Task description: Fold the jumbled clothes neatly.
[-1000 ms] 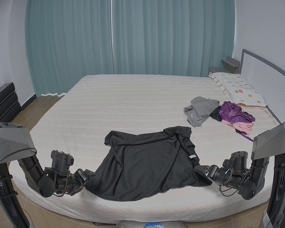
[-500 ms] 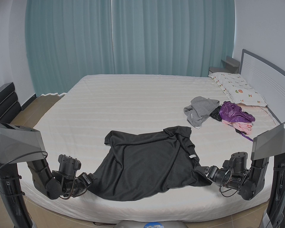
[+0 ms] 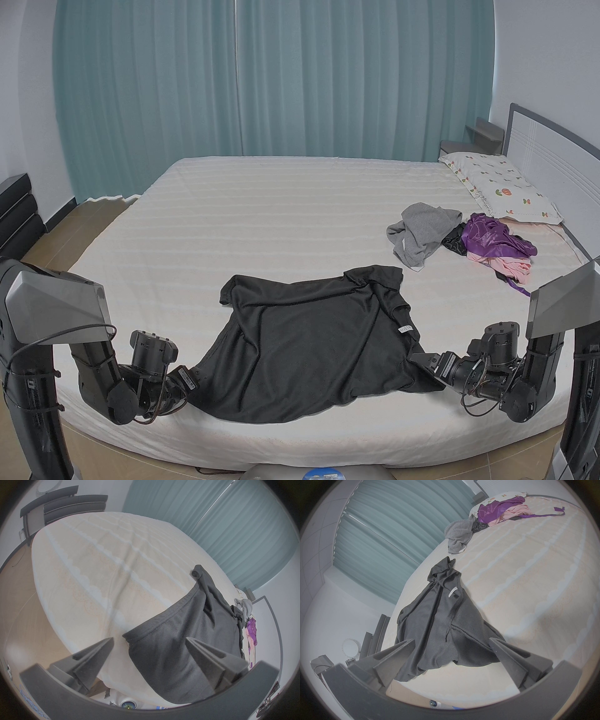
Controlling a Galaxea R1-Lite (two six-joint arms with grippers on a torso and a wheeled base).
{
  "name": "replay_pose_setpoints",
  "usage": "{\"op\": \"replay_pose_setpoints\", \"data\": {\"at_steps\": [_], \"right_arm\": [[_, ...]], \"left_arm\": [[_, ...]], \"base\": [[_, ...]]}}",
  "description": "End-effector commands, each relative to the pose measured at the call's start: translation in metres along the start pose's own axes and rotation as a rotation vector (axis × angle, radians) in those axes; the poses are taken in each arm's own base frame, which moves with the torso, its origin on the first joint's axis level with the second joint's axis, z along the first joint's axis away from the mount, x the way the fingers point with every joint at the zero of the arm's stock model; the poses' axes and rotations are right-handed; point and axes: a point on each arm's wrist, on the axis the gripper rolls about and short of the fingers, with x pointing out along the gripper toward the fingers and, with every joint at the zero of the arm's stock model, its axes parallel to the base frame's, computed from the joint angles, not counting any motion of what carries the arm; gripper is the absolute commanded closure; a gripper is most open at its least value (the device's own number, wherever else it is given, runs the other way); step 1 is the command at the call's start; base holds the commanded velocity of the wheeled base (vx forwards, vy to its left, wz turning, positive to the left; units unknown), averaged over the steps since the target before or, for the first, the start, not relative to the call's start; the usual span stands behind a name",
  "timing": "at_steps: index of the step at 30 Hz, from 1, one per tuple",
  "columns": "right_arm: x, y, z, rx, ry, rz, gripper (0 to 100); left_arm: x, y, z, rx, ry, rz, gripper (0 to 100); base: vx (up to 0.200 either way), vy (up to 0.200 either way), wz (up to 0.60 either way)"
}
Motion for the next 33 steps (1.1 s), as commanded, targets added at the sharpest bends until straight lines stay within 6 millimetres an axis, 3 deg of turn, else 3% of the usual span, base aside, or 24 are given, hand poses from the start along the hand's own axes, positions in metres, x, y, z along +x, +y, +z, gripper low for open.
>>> {"op": "replay_pose_setpoints", "data": {"at_steps": [1,14,20,26,33], "right_arm": [[0.001,-0.001,-0.001,0.000,0.003,-0.004,0],[-0.004,-0.012,0.000,-0.094,-0.010,-0.076,0],[0.002,-0.021,0.000,-0.131,-0.025,-0.125,0],[0.013,-0.019,-0.004,-0.169,-0.044,-0.090,0],[0.041,-0.016,-0.010,-0.220,-0.083,-0.113,0]], "left_arm": [[0.002,0.002,-0.003,0.006,0.011,0.012,100],[-0.005,0.004,-0.007,0.013,-0.018,0.041,100],[-0.015,0.002,0.002,-0.006,-0.059,0.012,100],[-0.019,0.003,0.009,-0.019,-0.079,0.011,100],[-0.020,0.004,0.009,-0.019,-0.079,0.011,100]], "base": [[0.000,0.000,0.00],[0.000,0.000,0.00],[0.000,0.000,0.00],[0.000,0.000,0.00],[0.000,0.000,0.00]]}}
